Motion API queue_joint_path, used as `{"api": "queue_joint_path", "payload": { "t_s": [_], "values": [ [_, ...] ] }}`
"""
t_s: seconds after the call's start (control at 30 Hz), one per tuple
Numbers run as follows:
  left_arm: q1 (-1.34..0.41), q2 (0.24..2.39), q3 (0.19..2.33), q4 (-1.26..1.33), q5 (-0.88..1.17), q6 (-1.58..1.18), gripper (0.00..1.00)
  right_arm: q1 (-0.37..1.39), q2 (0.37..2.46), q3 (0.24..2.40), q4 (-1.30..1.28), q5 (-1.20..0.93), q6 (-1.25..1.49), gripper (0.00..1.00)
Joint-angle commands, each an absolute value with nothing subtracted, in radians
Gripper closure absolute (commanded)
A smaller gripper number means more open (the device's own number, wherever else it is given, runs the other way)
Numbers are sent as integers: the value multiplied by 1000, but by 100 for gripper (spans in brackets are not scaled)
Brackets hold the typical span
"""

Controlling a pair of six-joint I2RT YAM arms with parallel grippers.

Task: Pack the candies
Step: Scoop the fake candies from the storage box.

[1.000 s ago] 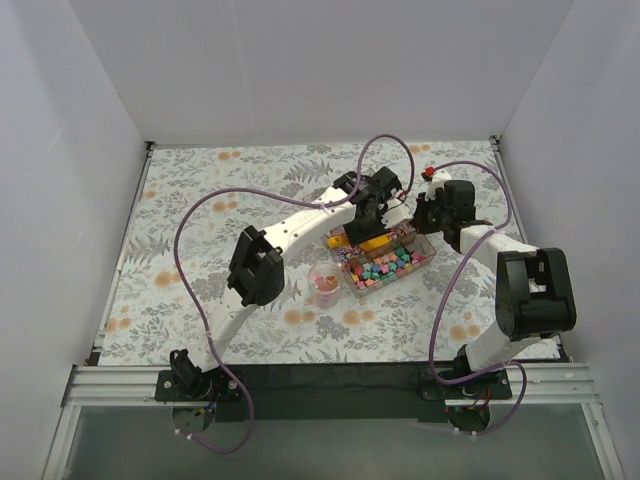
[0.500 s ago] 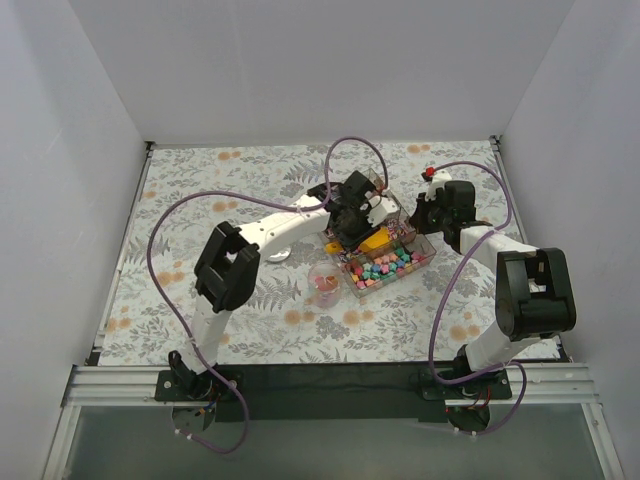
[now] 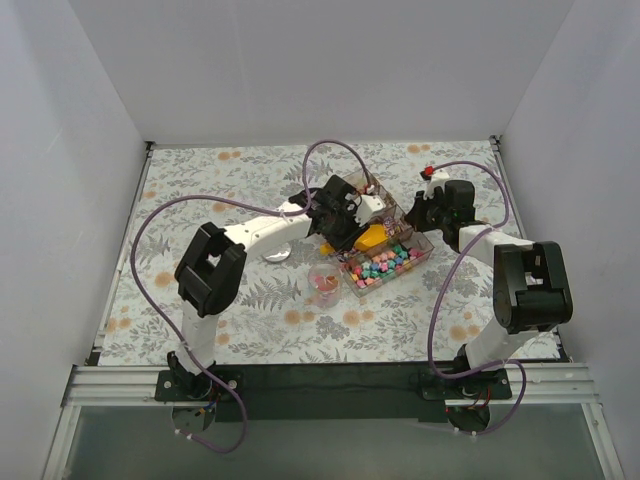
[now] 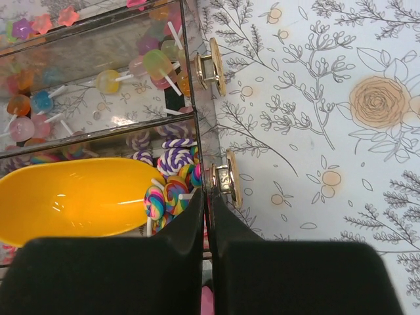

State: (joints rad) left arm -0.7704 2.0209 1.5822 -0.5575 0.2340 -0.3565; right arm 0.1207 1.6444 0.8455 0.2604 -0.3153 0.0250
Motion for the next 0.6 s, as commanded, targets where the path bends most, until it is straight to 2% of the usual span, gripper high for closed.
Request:
{"api": "queue_joint_path", "payload": {
  "t_s": [0.0, 0.2, 0.57],
  "values": [
    [-801, 1959, 1493, -377, 406, -301, 100, 192, 1726, 802, 184, -525, 109, 99],
    [-801, 1927, 1443, -330, 403, -301, 100, 192, 1750, 798, 196, -528, 109, 99],
    [-813, 1933, 1566, -339, 419, -276, 100, 190, 1683, 845, 147, -538, 110, 99]
  ]
}}
